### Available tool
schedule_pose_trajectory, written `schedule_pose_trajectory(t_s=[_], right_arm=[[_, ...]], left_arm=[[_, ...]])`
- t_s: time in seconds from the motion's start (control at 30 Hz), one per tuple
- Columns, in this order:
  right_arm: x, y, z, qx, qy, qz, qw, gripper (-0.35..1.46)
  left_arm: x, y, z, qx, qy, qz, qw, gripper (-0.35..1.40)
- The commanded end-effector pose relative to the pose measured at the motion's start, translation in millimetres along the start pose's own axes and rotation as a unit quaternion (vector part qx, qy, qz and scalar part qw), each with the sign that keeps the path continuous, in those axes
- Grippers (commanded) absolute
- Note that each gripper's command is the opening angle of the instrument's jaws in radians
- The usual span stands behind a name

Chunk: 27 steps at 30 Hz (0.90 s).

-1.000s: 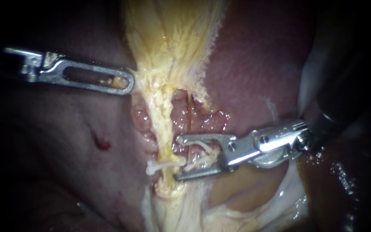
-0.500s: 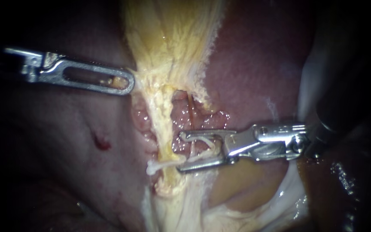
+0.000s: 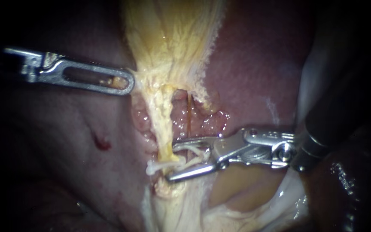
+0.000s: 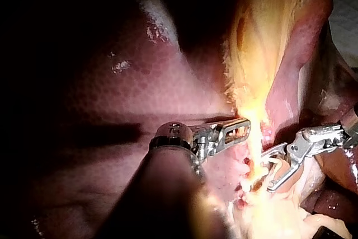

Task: Clipping second clip left tube

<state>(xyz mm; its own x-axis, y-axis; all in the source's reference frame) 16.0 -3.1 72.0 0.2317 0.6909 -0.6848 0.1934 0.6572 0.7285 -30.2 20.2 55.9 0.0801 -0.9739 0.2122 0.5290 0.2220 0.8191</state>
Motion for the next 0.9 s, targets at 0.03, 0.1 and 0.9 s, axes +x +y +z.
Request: schedule_pose_trajectory(t_s=[0.03,0.1,0.9], right_arm=[[0.1,-0.1,0.3,0.002,0.002,-0.001,1.0000,0.48],[0.4,-0.1,1.0,0.008,0.005,-0.001,1.0000,0.48],[1.5,0.2,5.6,0.057,0.034,0.010,0.9978,0.49]], left_arm=[[0.0,0.0,0.0,0.000,0.000,0.000,1.0000,-0.35],[0.0,0.0,0.0,0.000,0.000,0.000,1.0000,-0.35],[-0.1,-0.1,0.2,0.000,0.000,0.000,1.0000,-0.35]])
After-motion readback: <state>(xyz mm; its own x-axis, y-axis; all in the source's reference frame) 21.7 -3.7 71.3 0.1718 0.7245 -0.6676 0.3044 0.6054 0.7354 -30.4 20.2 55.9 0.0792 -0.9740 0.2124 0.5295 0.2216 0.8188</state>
